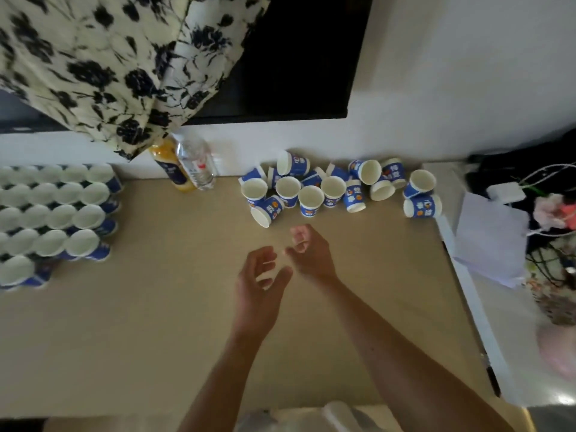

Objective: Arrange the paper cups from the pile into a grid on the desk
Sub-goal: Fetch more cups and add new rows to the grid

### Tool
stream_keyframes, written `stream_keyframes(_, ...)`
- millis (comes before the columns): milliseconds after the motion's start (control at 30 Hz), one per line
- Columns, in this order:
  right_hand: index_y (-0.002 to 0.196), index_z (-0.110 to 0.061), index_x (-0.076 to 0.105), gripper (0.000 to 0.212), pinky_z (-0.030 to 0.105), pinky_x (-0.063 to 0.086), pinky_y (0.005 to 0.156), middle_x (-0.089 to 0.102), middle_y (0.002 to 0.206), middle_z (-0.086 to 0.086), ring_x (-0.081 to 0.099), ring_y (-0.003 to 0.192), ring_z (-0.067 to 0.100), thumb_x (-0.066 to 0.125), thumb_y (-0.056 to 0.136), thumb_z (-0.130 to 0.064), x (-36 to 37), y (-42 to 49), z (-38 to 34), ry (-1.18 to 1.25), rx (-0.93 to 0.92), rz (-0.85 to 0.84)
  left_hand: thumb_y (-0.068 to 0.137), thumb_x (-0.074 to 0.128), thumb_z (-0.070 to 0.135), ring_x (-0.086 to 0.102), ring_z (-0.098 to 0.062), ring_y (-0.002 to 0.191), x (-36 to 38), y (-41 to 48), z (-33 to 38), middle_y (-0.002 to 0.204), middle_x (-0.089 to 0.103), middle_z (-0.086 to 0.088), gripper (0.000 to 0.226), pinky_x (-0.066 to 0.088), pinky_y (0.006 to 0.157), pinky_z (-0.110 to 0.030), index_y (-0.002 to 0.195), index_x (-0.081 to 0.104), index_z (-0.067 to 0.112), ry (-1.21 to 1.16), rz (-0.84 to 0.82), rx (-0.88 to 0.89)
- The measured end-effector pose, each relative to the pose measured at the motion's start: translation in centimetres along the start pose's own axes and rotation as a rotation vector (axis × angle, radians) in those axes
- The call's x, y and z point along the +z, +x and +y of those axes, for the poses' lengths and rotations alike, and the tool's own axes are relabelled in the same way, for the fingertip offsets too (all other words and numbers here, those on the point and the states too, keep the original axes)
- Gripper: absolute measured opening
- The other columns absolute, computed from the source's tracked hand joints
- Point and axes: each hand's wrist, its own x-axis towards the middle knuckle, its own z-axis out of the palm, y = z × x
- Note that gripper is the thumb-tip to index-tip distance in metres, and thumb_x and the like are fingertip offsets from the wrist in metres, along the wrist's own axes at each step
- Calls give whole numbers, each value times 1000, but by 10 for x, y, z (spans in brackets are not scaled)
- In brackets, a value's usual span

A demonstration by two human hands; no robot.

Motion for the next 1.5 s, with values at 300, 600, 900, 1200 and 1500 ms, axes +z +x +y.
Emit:
stream_keyframes(300, 113, -15, 59, 55, 39, 54, 78, 69, 104, 5, 67, 99, 25, 65, 84, -62, 63, 101, -10, -618, -150, -56, 85, 76, 23, 65, -2, 103, -35, -6, -14, 114, 68, 13, 33, 57, 84, -33, 112, 61, 31, 25, 210, -61)
stream_keyframes(600, 104, -11, 65, 35, 37, 49, 71, 62, 108, 7, 65, 97, 26, 66, 90, -43, 78, 130, -8, -861, -286, -29, 88, 74, 21, 64, -4, 109, -65, -11, -29, 117, 68, 14, 35, 58, 89, -41, 120, 61, 25, 98, 266, -113)
stream_keyframes(900, 86, -9, 68, 19, 40, 57, 64, 64, 94, 6, 65, 81, 24, 73, 84, -27, 54, 125, -11, -757, -275, -7, 86, 77, 19, 63, -3, 110, -60, 9, -28, 116, 67, 17, 38, 56, 88, -33, 119, 61, 26, 162, 213, -78)
stream_keyframes(1200, 70, -7, 70, 16, 31, 49, 66, 72, 66, 0, 63, 65, 9, 66, 82, -17, -36, 55, -25, -12, 235, -445, 71, 89, 17, 55, -7, 117, -30, 36, -35, 129, 58, 13, 74, 48, 96, -29, 135, 51, 24, 330, 43, -32)
stream_keyframes(1500, 67, -10, 64, 21, 30, 47, 69, 69, 68, 0, 67, 68, 4, 67, 88, -14, -73, 25, -44, 182, 232, -553, 59, 94, 14, 65, -2, 96, 9, 42, -19, 105, 71, 10, 65, 48, 78, -11, 117, 64, 23, 217, 21, 96)
